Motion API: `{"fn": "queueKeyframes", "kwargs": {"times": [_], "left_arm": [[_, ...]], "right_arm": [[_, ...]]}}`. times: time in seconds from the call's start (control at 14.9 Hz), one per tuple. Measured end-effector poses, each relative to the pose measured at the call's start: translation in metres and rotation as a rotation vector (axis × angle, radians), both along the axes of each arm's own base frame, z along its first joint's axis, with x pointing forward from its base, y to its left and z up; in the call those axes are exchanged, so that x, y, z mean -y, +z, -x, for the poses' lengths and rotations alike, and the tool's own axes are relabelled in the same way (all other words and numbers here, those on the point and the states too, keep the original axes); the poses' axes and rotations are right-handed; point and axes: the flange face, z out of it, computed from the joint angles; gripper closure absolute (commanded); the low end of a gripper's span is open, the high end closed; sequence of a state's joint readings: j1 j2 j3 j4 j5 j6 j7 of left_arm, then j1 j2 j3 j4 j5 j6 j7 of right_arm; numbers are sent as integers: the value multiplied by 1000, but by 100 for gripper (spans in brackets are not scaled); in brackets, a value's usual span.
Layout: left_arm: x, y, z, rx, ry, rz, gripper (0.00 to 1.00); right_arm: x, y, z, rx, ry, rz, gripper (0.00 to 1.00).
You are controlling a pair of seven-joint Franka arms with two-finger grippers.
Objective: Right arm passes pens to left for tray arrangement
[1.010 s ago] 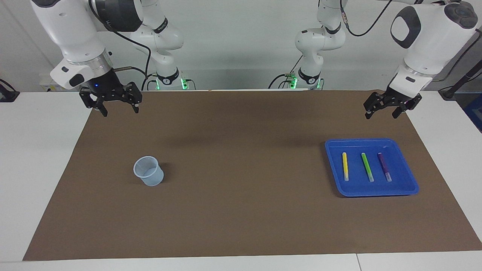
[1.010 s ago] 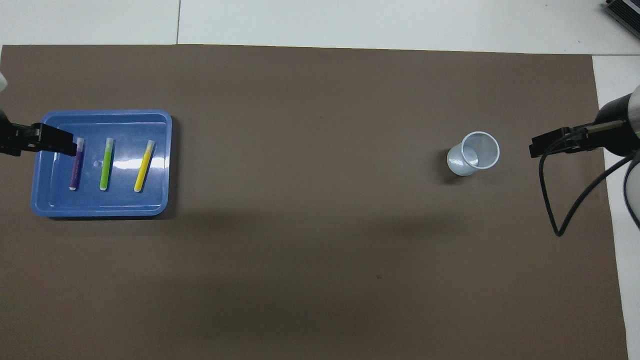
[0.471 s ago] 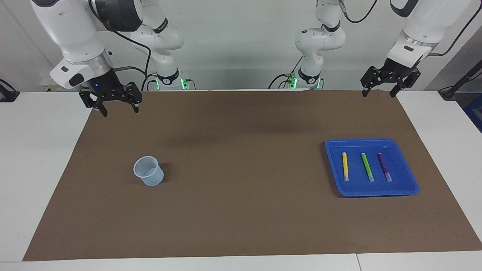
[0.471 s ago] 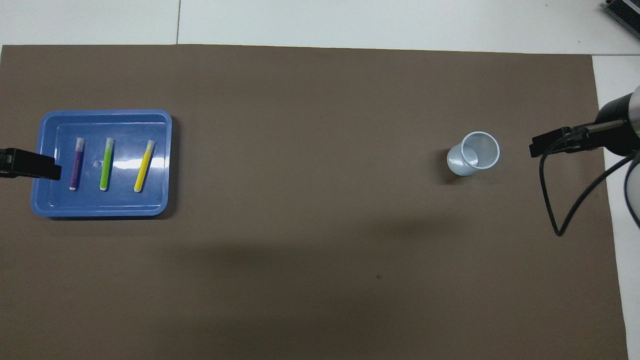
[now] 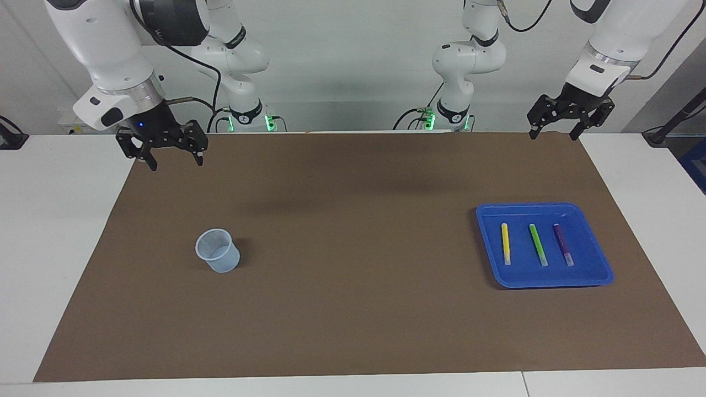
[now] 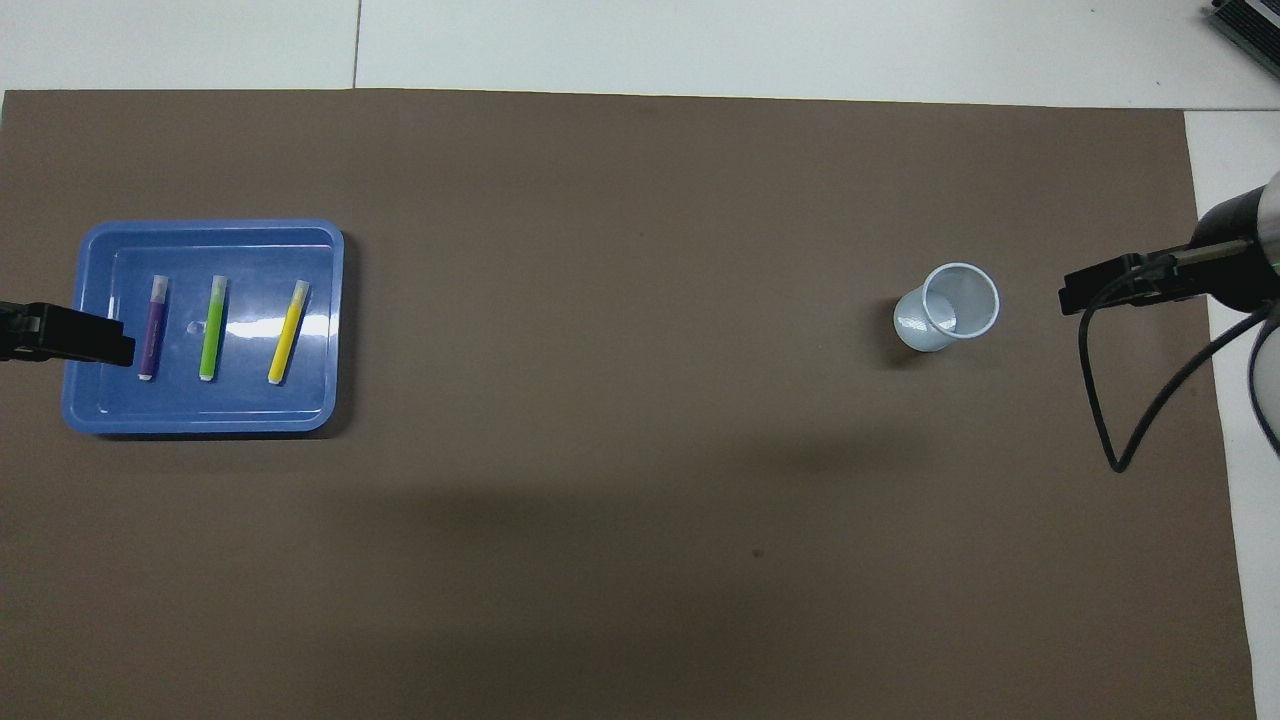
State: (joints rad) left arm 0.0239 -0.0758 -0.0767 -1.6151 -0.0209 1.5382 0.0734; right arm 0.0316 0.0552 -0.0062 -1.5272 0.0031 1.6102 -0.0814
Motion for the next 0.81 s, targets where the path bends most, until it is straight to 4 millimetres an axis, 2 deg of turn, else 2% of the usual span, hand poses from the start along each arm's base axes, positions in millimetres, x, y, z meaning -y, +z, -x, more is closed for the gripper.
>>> {"fn": "queueKeyframes", "kwargs": {"times": [0.47, 0.81], "left_arm": [[3, -2, -2, 13, -5, 1, 0], [-5, -2, -2, 13, 9, 2, 0]], "right_arm": [[0, 0, 0, 0, 0, 0, 0], [0, 0, 0, 0, 0, 0, 0]]}}
